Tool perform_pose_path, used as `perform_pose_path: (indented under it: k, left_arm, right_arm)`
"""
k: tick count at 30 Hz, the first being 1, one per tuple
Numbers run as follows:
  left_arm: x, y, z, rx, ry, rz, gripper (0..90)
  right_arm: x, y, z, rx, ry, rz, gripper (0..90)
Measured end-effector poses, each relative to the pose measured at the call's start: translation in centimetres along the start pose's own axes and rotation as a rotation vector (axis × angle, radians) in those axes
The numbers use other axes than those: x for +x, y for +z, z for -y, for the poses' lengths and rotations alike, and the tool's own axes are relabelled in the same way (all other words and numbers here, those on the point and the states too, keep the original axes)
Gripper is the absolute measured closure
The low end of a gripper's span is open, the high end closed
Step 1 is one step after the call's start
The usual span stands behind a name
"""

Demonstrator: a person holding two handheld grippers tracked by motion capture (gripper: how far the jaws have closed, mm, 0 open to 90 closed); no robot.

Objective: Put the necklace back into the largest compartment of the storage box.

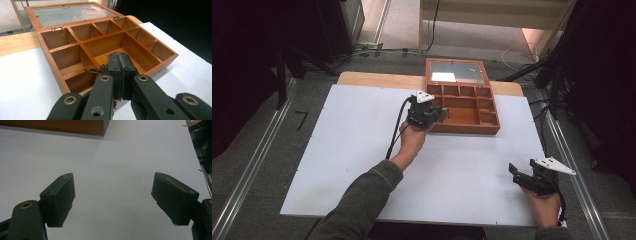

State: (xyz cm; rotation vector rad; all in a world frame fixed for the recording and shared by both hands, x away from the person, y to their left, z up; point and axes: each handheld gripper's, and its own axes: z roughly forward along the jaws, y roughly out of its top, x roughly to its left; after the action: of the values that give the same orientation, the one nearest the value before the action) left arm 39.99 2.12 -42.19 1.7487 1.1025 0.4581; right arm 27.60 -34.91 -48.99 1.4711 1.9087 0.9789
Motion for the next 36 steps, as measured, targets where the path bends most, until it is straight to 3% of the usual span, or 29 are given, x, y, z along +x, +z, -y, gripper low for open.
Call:
perform_pose_path:
  k: [19,36]
  left_arm:
    - [-1.4,2.5,-1.3,0.013,0.019,-0.001,89.8]
    - [-2.4,5.6,-1.8,0.033,0.006,-0.015,89.8]
  right_arm:
    - [-0.1,0.0,0.0,-0.003,0.003,-0.004,17.2]
    - [-0.2,-0.1,0.1,-0.004,0.013,-0.005,17.2]
